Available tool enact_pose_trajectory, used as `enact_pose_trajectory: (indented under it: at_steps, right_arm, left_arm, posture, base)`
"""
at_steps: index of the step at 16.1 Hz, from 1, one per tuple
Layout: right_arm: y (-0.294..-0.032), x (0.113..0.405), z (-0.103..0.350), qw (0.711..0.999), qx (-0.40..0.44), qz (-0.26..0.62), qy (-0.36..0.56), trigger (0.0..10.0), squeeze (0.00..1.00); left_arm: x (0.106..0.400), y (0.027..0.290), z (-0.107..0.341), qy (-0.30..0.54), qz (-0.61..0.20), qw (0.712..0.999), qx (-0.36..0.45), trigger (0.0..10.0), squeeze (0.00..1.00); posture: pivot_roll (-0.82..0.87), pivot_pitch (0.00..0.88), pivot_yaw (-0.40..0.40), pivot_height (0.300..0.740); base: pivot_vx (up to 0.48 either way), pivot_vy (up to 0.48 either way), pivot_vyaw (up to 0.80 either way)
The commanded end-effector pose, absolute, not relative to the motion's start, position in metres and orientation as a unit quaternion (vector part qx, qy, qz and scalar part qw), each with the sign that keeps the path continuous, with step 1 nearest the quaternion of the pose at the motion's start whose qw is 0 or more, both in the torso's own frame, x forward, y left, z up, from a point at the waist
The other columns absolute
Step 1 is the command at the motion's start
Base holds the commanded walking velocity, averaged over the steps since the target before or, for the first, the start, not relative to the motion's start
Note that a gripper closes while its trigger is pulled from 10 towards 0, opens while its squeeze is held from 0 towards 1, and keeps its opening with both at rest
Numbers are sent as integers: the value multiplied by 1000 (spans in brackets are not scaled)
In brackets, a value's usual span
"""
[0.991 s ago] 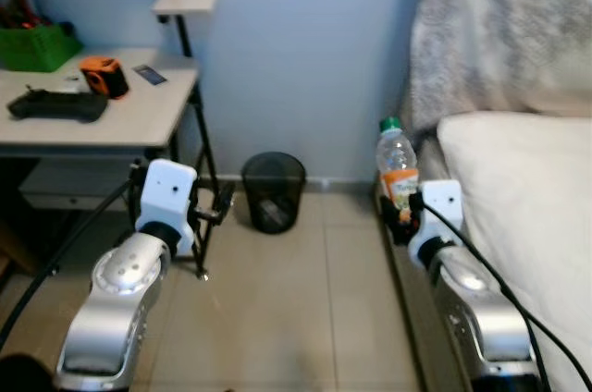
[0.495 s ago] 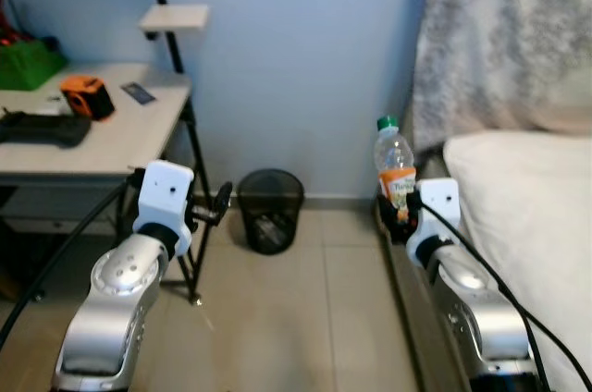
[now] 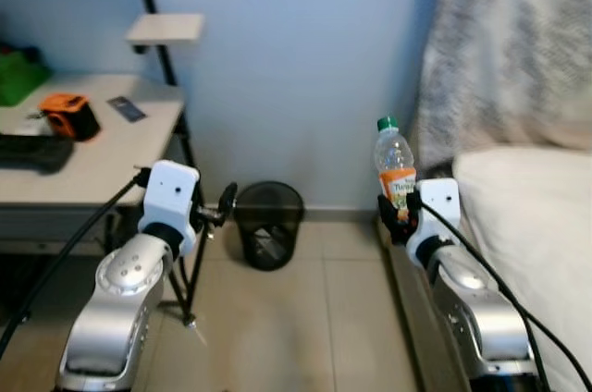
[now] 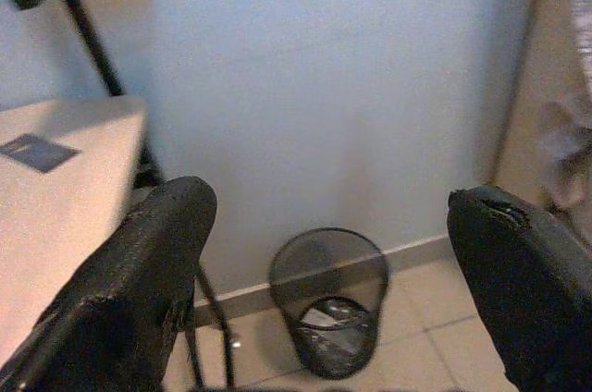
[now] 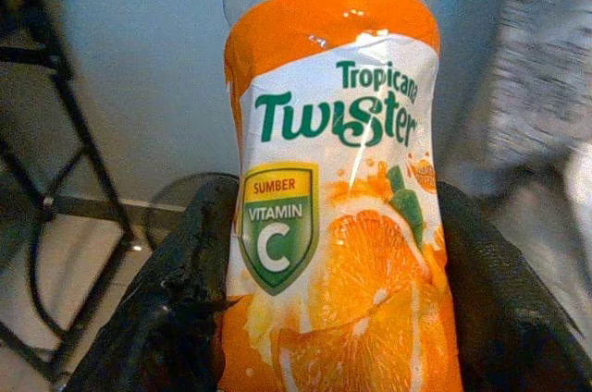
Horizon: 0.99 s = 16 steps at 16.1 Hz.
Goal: Clean up the room
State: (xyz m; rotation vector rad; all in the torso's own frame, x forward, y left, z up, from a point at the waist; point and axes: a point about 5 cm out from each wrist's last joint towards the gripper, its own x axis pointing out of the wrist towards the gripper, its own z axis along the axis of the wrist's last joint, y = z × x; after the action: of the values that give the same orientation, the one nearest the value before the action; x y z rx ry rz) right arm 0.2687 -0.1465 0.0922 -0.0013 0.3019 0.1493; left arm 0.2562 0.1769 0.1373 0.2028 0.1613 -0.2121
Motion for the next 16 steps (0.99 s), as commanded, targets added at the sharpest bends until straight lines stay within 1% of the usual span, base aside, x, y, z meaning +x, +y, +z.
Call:
enact_pose_trajectory:
  at_steps: [1, 16]
  right_arm:
    - [-138, 271, 98, 986, 1, 89, 138, 10000, 0]
    - [-135, 268, 93, 984, -1, 93, 149, 10000, 0]
  left_arm:
    - [256, 182, 140, 76, -99, 986, 107, 10000, 0]
    - [257, 181, 140, 73, -105, 985, 113, 10000, 0]
  posture:
    - [-83, 0, -14, 740]
    - [-74, 0, -23, 740]
  base:
    - [386, 0, 0]
    - [384, 0, 0]
